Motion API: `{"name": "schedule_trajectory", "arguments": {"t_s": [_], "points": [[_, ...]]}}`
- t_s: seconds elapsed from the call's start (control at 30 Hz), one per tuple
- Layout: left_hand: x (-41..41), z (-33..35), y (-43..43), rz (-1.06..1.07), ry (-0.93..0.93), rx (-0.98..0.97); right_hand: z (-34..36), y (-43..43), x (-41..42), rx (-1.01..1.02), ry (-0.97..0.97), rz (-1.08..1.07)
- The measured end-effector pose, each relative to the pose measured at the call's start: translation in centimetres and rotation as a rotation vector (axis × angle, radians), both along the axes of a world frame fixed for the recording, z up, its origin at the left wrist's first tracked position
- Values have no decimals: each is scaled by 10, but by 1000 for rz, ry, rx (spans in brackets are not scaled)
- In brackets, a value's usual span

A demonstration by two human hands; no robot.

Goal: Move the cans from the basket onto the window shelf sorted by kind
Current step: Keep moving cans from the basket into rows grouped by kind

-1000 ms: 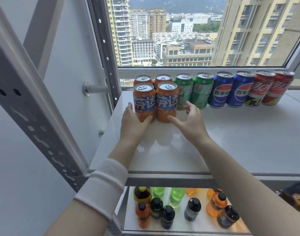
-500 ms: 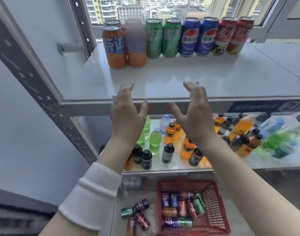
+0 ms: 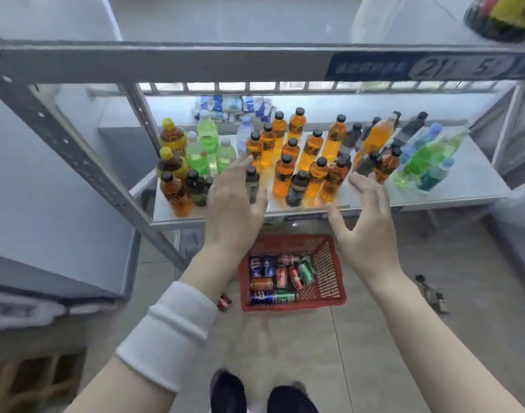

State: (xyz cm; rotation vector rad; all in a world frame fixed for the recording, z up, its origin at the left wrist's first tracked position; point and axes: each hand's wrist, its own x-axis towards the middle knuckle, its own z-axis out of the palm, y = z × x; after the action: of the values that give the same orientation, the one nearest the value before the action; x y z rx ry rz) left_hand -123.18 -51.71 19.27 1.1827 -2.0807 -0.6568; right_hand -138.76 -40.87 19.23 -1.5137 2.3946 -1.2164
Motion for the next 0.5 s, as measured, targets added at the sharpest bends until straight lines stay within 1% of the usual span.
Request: {"name": "schedule_trajectory", "arguments": {"t_s": [0.07,0.13,0.27,0.37,0.5], "points": [[-14,-20,20,19,-20,38,-19,24,-19,54,-40,-11],[-29,-45,42,36,-32,119,-43,48,-36,112,-95,-9],[-58,-99,80,-5,-111,245,-98,85,-65,234,-167,-11],[-67,-134,95,-16,-169,346,-134,91,-81,347,-222,-6],[-79,-185,92,-30,-262,455,-183,81,-99,518,-268,29]]}}
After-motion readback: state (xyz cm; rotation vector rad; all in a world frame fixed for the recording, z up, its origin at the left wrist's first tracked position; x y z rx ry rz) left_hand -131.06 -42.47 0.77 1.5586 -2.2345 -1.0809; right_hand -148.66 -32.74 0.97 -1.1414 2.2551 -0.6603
